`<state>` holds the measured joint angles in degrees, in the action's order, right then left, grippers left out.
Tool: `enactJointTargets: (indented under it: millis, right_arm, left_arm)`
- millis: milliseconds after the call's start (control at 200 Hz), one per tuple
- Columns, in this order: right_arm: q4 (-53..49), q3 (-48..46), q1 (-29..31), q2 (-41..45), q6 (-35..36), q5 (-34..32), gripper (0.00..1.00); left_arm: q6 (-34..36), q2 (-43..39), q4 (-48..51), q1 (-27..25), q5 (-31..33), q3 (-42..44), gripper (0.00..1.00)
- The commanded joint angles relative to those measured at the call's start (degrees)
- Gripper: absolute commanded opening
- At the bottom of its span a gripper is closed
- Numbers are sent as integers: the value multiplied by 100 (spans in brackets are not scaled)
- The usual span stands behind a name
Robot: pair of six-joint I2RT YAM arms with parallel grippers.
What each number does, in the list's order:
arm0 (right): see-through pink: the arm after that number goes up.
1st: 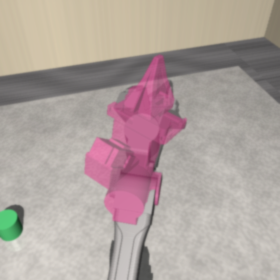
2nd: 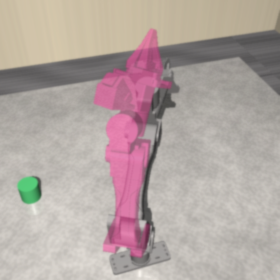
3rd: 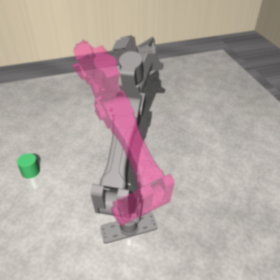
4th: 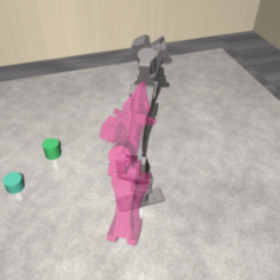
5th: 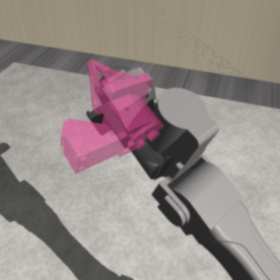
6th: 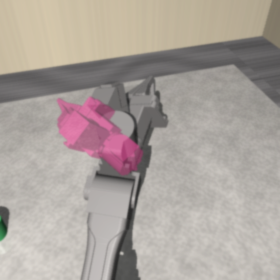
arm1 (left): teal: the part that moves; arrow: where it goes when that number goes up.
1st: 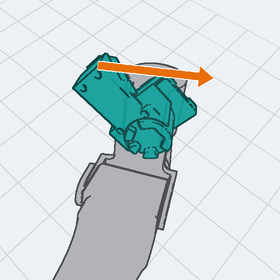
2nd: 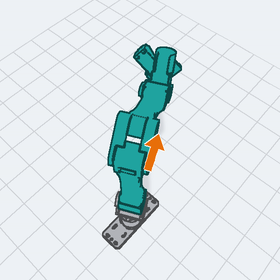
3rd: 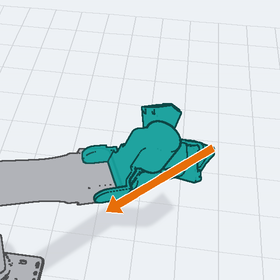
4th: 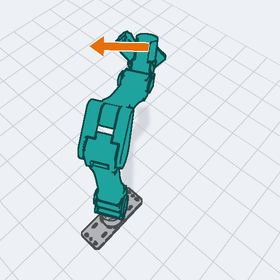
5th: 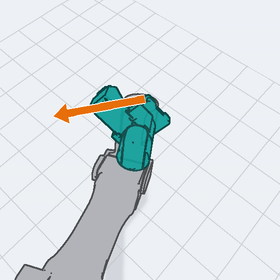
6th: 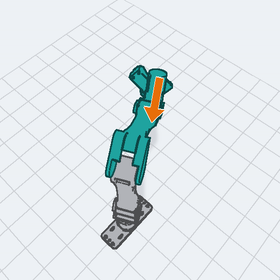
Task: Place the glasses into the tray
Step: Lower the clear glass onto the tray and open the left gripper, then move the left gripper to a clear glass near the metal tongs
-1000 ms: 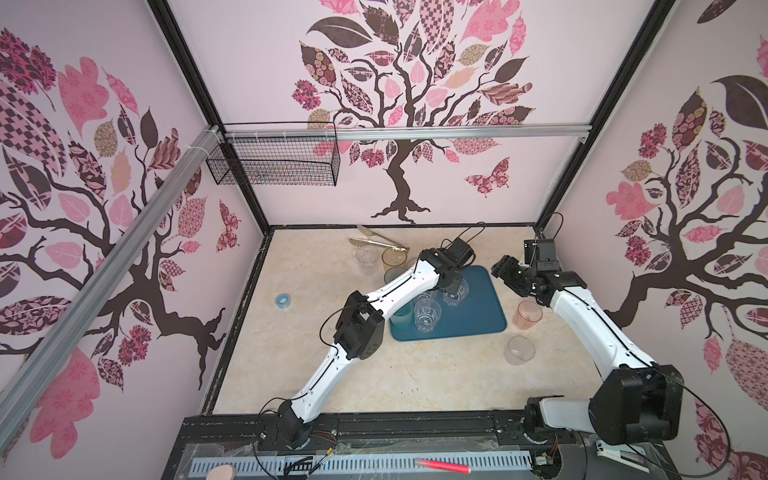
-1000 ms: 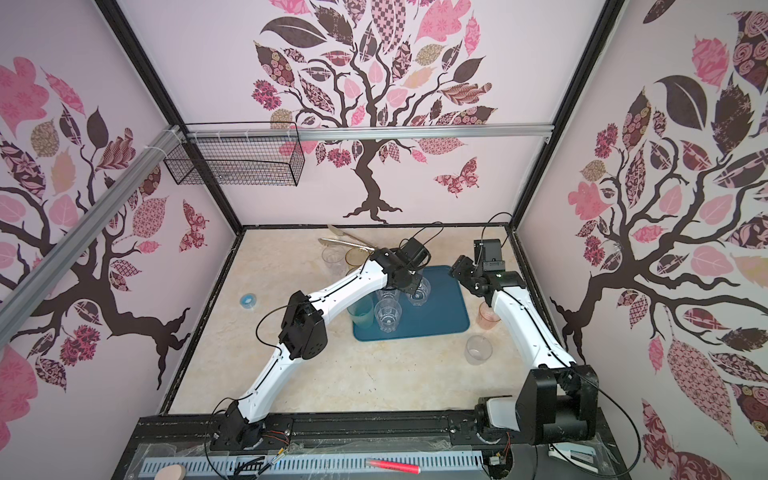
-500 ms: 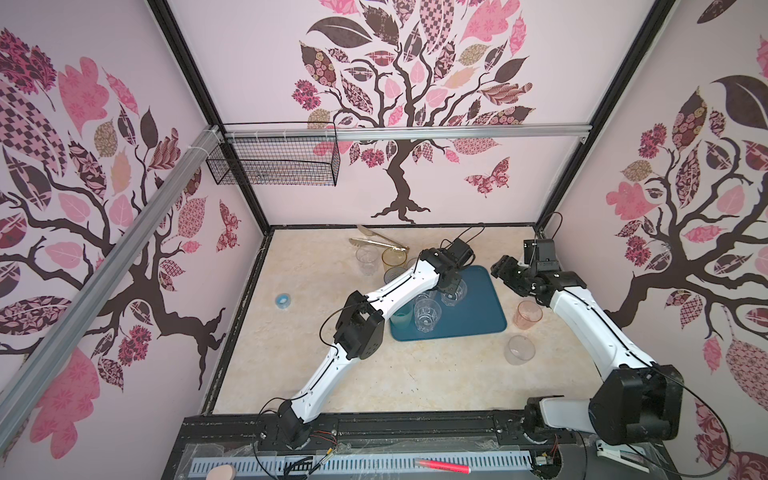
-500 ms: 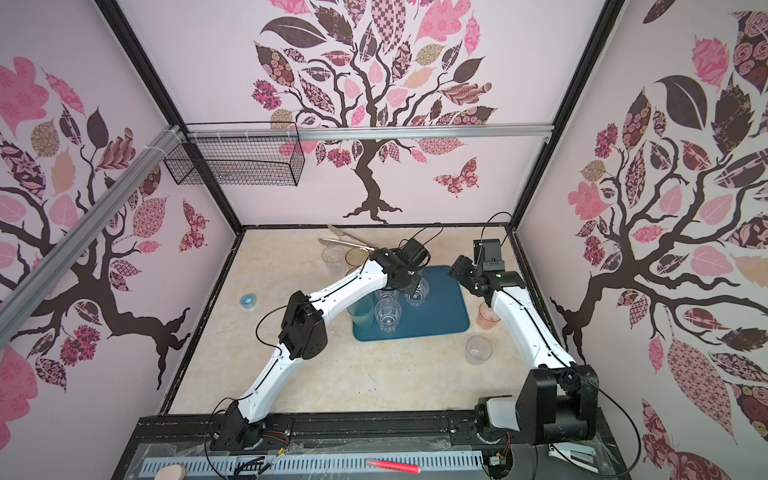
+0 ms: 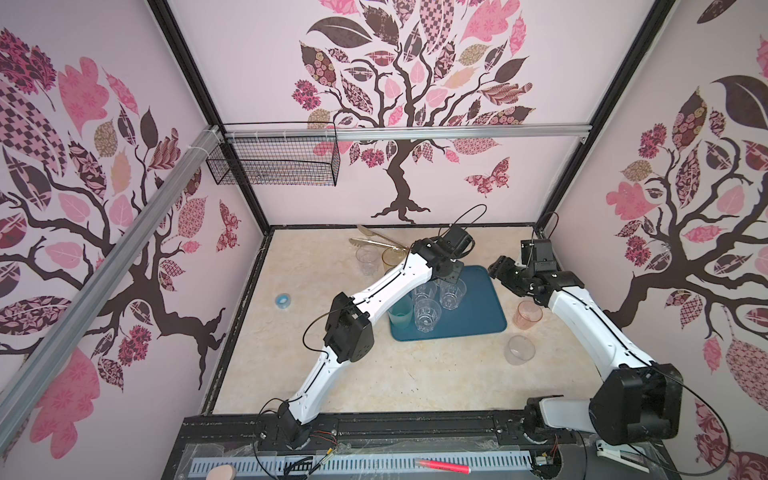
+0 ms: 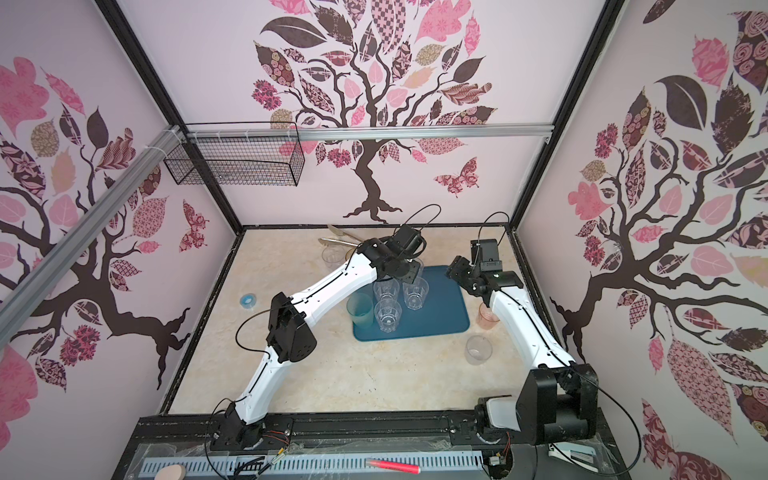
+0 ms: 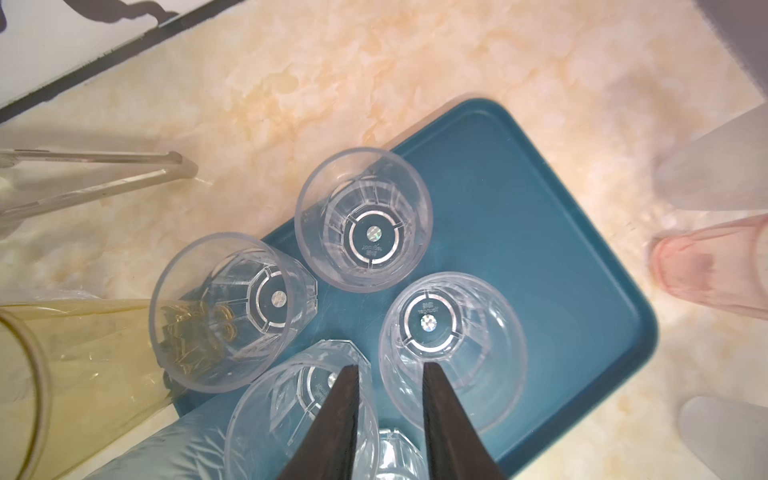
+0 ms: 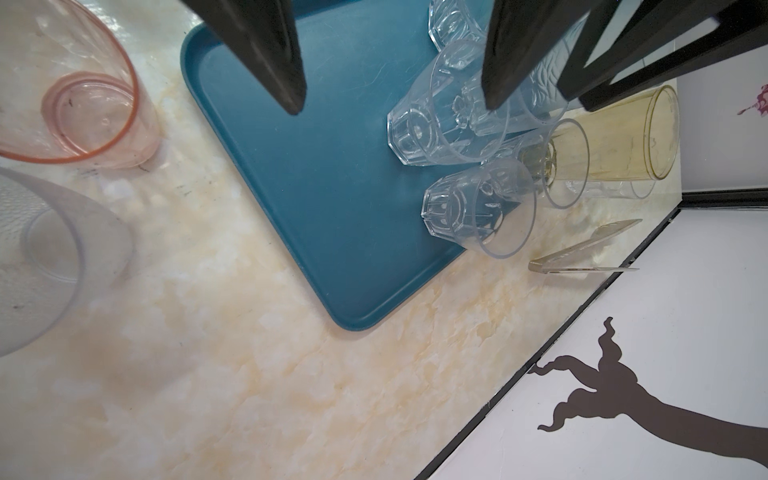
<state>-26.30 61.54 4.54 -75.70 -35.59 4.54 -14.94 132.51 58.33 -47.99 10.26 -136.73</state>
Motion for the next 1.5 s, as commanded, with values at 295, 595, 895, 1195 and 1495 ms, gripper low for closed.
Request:
enactJointTargets:
  millis: [295, 595, 895, 1195, 1495]
  right_arm:
    - [-191, 556, 504, -379, 203, -132, 70]
    - [-570, 1362, 1263, -850, 573, -419, 71]
    - [-759, 1699, 1884, -1175, 849, -715, 72]
    - [-678, 1488, 1886, -1094, 928, -707, 72]
    - [-603, 1266, 1884, -1035, 980, -695, 72]
  left_arm:
    - [315, -1668, -741, 255, 137, 829, 35]
    - [379, -3844, -2015, 1483, 248, 3783, 47]
    - [-56, -4333, -2148, 3328, -430, 5025, 50]
    - [-378, -2763, -1729, 3966, -1141, 4172, 44]
    - [-386, -1686, -1645, 3951, -1298, 3310, 44]
